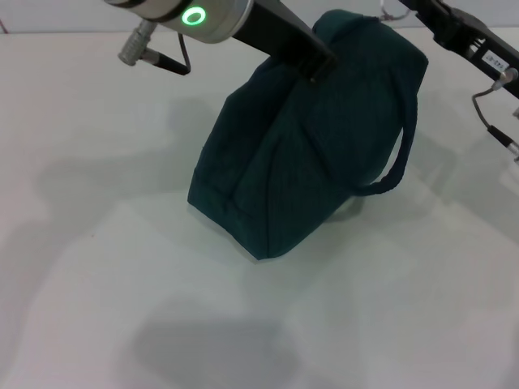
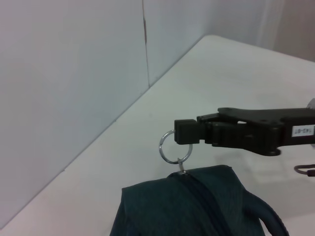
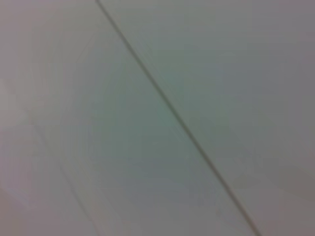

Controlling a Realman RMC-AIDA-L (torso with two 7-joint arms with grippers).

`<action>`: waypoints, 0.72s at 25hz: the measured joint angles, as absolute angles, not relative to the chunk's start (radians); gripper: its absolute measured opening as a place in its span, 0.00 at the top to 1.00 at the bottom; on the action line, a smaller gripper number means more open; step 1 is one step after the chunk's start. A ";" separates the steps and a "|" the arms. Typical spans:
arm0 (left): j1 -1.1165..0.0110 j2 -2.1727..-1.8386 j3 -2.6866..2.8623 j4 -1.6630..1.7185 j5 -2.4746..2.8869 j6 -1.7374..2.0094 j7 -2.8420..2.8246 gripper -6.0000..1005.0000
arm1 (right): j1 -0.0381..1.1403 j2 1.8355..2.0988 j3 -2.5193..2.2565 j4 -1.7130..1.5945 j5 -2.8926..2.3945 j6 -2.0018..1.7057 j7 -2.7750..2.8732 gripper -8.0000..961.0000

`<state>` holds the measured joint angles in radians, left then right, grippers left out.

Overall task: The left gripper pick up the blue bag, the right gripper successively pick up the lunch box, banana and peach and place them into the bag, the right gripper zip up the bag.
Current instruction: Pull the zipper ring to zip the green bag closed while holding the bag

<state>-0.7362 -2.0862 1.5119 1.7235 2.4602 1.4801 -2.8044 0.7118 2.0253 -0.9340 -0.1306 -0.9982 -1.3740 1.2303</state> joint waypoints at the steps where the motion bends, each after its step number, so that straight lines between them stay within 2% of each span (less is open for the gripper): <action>1: -0.732 -2.086 1.507 1.734 2.456 1.485 -2.804 0.91 | 0.706 2.025 -0.934 -0.132 -0.996 -1.354 1.230 0.91; 18: -0.674 -2.088 1.426 1.776 2.402 1.497 -2.765 0.91 | 0.684 2.027 -0.965 -0.134 -0.999 -1.202 1.226 0.91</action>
<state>-0.6744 -2.0878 1.4263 1.7762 2.4020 1.4967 -2.7646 0.6843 2.0267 -0.9645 -0.1335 -0.9989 -1.2016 1.2260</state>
